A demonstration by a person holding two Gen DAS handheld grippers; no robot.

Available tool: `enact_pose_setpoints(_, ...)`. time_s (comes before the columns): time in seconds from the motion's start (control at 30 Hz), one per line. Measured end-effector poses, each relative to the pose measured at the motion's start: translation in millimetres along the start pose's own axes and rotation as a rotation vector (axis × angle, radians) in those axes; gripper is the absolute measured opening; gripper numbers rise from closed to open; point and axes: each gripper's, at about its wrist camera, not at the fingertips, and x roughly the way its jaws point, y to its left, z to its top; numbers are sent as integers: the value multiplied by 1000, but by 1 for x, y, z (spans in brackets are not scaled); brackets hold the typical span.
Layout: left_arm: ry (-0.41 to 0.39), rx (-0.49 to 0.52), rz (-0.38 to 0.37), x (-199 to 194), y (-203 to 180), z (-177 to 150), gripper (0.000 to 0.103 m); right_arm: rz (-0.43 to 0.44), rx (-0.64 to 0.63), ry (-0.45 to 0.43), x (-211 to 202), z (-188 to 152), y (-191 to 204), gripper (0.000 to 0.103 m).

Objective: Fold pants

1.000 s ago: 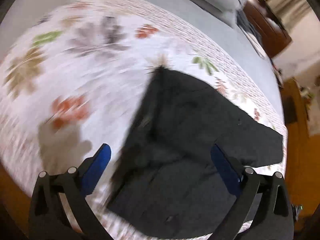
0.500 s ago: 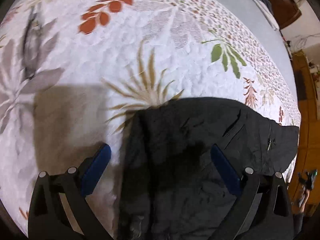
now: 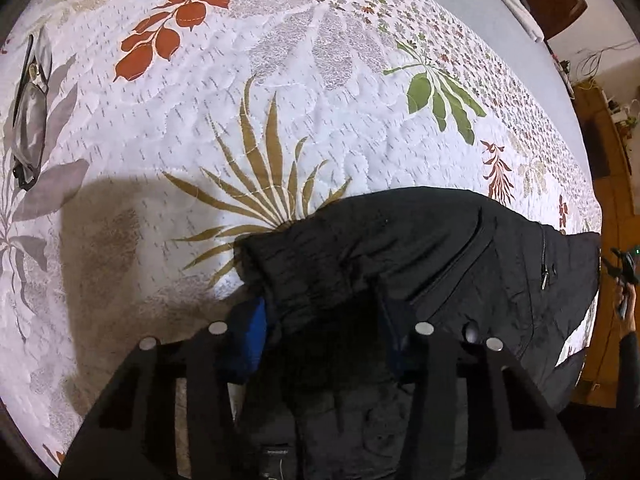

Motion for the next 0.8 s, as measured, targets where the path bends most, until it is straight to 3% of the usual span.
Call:
enact_pose_setpoints(0.13, 22, -24, 2, 7, -2, 7, 49, -63, -80, 45, 31, 26, 14, 90)
enact_pose_setpoints(0.3, 24, -24, 37, 9, -5, 8, 50, -70, -118, 96, 52, 29, 19, 89)
enact_pose_setpoints(0.33, 22, -22, 53, 9, -7, 8, 47, -65, -136, 105, 54, 26, 21, 76)
enact_pose_setpoints(0.37, 18, -22, 70, 8, -9, 8, 46, -85, -144, 118, 55, 24, 22, 44)
enact_pose_setpoints(0.43, 6, -16, 103, 3, -14, 7, 35, -51, -145, 159, 52, 19, 23, 12)
enact_pose_setpoints(0.47, -5, -14, 116, -1, -17, 6, 29, -60, -170, 148, 47, 16, 28, 9)
enact_pose_setpoints(0.67, -123, -24, 103, -44, -32, -2, 20, -33, -200, 28, -22, -7, 38, 8)
enact_pose_setpoints(0.7, -153, -16, 104, -55, -37, -5, 6, -34, -202, 8, -37, -9, 39, 8)
enact_pose_setpoints(0.8, -243, -5, 54, -96, -48, -18, 6, -46, -192, -52, -79, -22, 39, 7)
